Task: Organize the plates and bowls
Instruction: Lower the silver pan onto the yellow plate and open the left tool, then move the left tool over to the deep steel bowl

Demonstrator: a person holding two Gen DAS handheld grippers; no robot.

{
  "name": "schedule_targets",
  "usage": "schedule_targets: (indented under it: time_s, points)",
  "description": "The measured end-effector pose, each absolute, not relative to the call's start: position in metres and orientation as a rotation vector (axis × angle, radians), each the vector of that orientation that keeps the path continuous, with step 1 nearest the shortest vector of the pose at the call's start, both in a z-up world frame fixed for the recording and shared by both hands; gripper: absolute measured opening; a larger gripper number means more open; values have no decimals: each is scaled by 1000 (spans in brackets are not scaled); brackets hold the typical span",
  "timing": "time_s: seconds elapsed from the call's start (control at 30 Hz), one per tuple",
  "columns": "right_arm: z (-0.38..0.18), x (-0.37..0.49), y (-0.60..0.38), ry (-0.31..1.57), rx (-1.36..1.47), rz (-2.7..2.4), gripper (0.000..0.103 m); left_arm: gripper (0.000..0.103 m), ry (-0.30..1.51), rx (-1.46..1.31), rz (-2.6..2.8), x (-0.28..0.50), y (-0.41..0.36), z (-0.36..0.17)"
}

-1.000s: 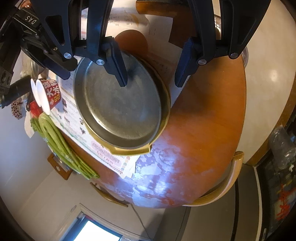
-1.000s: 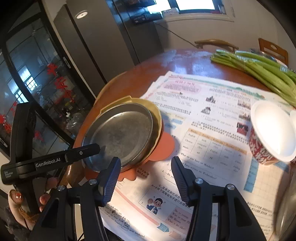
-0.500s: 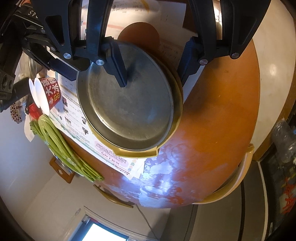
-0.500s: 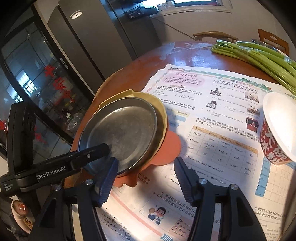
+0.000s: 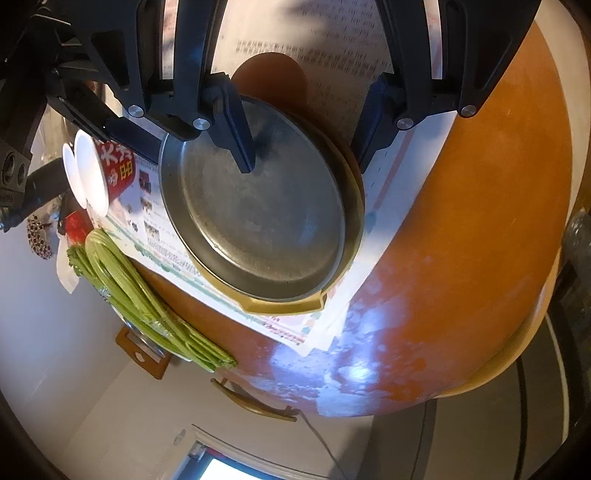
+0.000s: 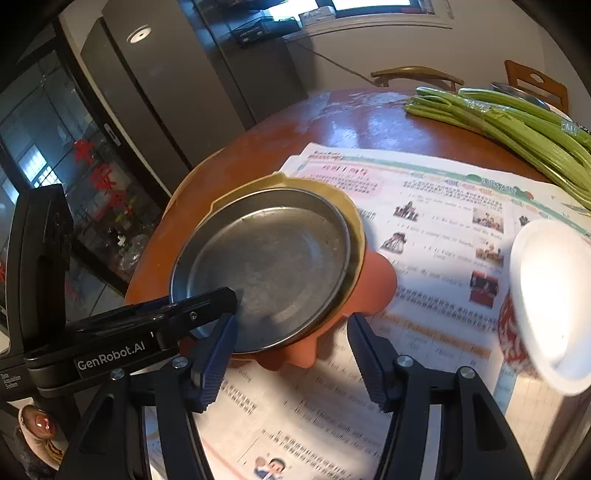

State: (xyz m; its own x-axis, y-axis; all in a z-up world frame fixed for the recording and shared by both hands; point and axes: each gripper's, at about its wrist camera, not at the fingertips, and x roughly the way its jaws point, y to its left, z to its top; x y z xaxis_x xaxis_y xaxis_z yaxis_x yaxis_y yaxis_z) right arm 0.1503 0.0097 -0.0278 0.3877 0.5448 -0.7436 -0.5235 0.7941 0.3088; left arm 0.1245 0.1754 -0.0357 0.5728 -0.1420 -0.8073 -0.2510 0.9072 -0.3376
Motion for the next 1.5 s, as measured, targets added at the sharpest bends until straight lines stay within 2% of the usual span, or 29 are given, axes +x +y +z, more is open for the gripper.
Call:
schedule_targets:
  time_s: [0.23, 0.63, 1.0, 1.5]
  points:
    - [-25, 158, 4, 933, 58, 655, 62, 56, 966, -441, 66, 134, 177, -36]
    - [7, 124, -29, 758, 54, 577, 62, 57, 808, -415, 214, 91, 178, -1]
    - [55, 77, -99, 610, 41, 474, 62, 57, 724, -330, 62, 70, 99, 51]
    - [87, 29, -244, 544, 51, 191, 62, 57, 764, -216, -227, 72, -44, 99]
